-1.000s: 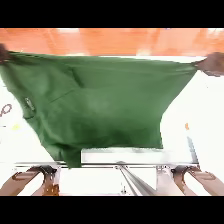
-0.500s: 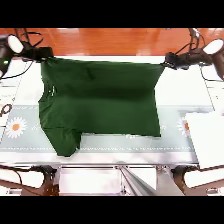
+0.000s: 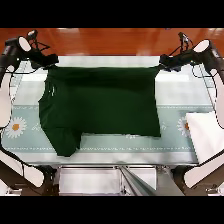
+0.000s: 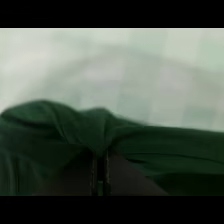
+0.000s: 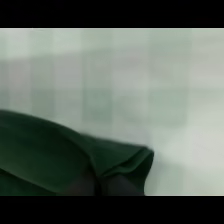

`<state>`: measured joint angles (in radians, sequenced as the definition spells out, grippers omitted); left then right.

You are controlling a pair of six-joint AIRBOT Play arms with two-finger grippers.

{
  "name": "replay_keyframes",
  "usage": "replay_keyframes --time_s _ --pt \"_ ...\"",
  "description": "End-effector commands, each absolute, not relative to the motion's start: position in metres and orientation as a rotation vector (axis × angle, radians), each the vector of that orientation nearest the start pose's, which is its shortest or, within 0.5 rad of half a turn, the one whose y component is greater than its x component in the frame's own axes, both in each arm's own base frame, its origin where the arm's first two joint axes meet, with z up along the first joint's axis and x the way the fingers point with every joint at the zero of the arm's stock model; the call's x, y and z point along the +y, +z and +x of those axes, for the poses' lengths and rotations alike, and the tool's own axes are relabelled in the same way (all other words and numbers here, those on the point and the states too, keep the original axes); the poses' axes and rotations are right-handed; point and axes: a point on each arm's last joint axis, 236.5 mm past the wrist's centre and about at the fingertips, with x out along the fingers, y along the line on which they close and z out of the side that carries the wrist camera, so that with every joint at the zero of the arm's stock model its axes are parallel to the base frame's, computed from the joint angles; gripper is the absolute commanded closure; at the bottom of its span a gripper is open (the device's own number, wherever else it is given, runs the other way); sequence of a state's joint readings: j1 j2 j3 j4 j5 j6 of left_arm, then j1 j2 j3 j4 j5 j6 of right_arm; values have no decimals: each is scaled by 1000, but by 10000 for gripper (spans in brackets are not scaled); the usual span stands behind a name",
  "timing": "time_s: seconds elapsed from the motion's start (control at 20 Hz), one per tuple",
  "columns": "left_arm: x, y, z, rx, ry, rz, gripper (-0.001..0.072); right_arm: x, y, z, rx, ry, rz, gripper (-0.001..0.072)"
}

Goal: Fold the shirts.

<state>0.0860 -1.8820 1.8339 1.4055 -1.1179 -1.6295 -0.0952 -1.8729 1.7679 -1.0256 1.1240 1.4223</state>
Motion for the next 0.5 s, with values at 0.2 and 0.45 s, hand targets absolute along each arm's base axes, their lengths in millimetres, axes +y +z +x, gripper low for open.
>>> replay_keyframes --time_s 0.2,0.45 --pt "19 -37 476 1487 -170 -307 688 59 -43 486 1437 358 339 690" --pt "14 -73 442 1615 -170 -347 687 71 -57 483 1474 368 347 690"
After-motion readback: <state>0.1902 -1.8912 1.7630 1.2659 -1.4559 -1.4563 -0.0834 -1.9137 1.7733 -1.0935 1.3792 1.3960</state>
